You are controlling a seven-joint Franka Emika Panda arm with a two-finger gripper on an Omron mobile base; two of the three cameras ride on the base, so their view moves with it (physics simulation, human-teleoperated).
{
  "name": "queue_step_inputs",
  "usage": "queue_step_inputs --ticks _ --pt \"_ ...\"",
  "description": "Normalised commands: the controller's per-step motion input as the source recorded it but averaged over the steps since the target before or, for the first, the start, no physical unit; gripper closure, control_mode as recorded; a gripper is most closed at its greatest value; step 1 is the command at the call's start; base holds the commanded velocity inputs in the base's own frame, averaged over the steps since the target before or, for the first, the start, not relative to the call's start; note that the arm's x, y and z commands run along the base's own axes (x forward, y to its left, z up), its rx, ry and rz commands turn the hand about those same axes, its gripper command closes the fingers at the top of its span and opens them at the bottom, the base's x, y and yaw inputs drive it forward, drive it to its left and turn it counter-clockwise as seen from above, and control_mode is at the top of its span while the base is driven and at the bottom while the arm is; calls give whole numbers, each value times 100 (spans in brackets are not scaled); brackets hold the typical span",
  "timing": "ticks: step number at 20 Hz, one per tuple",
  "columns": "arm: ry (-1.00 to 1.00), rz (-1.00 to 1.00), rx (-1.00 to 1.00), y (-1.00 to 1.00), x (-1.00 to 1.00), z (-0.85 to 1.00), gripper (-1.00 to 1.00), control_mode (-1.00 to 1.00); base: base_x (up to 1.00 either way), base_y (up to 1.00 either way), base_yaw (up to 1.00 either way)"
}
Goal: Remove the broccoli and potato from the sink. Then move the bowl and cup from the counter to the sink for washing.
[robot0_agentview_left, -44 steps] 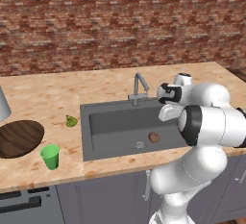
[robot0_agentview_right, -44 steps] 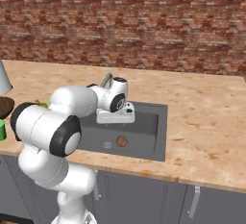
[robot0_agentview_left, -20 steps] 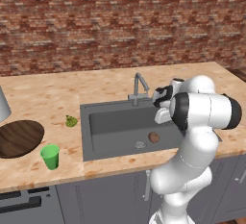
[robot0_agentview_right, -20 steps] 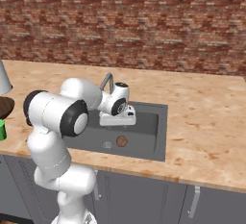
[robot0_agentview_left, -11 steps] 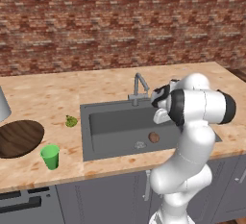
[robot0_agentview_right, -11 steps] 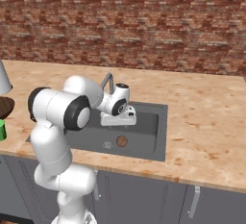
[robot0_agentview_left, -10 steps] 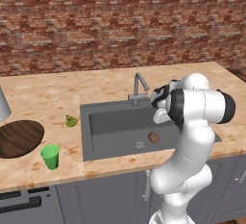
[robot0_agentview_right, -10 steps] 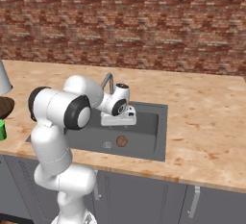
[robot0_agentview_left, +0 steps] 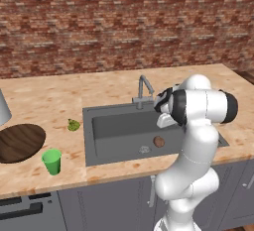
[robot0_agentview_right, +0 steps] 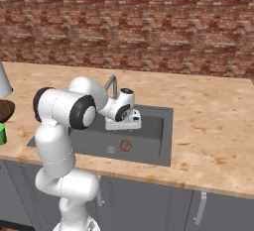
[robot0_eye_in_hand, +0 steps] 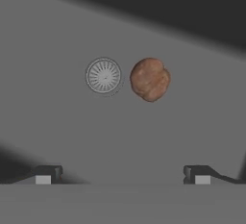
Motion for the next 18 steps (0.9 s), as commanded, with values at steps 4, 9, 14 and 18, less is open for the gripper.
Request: queue_step_inputs --ticks 4,9,14,18 --pt "-8 0 0 0 14 -16 -100 -100 0 0 0" --pt "-4 0 0 0 15 -16 -100 -100 0 0 0" --pt "-1 0 0 0 14 -19 -100 -100 0 0 0" --pt "-1 -1 0 0 17 -16 -100 -100 0 0 0"
